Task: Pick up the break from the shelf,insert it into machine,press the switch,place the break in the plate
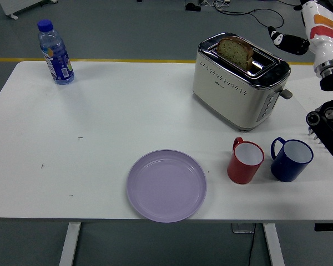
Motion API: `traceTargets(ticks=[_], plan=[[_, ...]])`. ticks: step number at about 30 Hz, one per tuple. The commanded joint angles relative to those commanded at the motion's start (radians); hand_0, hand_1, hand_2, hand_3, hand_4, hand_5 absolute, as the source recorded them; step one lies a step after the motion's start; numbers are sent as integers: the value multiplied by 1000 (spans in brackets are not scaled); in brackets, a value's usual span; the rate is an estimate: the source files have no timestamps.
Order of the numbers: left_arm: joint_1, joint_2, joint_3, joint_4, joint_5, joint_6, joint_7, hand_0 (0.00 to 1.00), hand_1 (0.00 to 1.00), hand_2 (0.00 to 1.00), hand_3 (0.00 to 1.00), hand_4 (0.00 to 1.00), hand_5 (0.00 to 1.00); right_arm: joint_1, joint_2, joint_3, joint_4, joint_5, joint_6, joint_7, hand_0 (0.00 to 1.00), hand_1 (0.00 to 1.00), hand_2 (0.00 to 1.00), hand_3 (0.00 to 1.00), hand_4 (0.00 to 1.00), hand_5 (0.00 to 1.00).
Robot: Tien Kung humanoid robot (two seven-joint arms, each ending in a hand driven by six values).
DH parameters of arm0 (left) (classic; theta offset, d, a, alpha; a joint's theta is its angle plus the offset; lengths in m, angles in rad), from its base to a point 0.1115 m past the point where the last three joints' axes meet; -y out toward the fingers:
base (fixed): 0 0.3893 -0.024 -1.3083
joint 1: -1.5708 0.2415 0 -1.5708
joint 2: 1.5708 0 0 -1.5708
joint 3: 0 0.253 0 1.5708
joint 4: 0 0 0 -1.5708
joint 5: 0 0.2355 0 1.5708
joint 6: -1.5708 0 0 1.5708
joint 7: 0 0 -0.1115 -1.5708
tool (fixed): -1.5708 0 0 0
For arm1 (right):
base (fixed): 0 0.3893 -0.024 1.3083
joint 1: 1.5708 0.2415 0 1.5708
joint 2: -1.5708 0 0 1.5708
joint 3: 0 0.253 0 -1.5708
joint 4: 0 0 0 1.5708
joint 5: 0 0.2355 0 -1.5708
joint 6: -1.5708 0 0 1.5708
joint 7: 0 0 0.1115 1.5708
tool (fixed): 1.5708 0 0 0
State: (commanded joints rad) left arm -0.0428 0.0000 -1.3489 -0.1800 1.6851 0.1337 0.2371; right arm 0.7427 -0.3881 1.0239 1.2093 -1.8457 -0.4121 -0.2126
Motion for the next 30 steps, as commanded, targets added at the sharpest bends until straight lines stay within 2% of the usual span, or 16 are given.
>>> traceTargets(ticks=[2,5,6,8,9,11,12,17,18,19,21,25,30], plan=[[1,0,0,0,1,0,0,614,465,433,564,317,923,-37,-46,3,42,47,65,-20,473,474,585,731,471,127],[2,0,-3,0,1,0,-1,614,465,433,563,317,923,-82,-111,5,86,63,105,-33,473,474,585,731,471,127],[2,0,-4,0,0,0,-1,614,465,433,563,317,923,-89,-123,5,93,65,109,-34,367,386,498,729,424,103],[2,0,-4,0,1,0,-1,614,465,433,563,317,923,-110,-153,7,112,69,135,-42,367,386,498,729,424,103],[2,0,-4,0,1,-2,0,614,465,433,563,317,923,-133,-177,11,125,64,169,-57,367,386,498,729,424,103],[2,0,0,0,-4,-2,0,614,465,433,563,317,923,-143,-187,12,129,61,178,-60,367,386,498,729,424,103],[2,0,0,0,-5,-2,0,614,466,434,563,316,924,-152,-193,11,130,59,185,-60,305,331,446,742,413,90],[0,0,0,0,-3,-4,2,614,466,434,563,316,924,-176,-211,-2,116,46,216,-54,305,331,446,742,413,90],[0,0,-1,0,-3,-4,2,614,466,434,563,315,923,-177,-212,-7,106,35,222,-51,243,277,394,725,411,56],[0,0,-1,0,-3,-4,2,614,466,434,563,315,923,-178,-213,-10,99,28,225,-50,243,277,394,725,411,56],[0,0,0,0,-4,-4,2,614,466,434,563,315,923,-175,-213,-18,82,10,233,-49,243,277,394,725,411,56],[-1,0,6,0,-12,-4,2,614,468,437,565,315,923,-137,-202,-63,25,-30,280,-64,234,262,387,707,410,58],[-2,0,13,0,-17,-4,2,614,469,437,565,313,922,-105,-183,-91,-20,-36,294,-70,221,259,385,693,409,56]])
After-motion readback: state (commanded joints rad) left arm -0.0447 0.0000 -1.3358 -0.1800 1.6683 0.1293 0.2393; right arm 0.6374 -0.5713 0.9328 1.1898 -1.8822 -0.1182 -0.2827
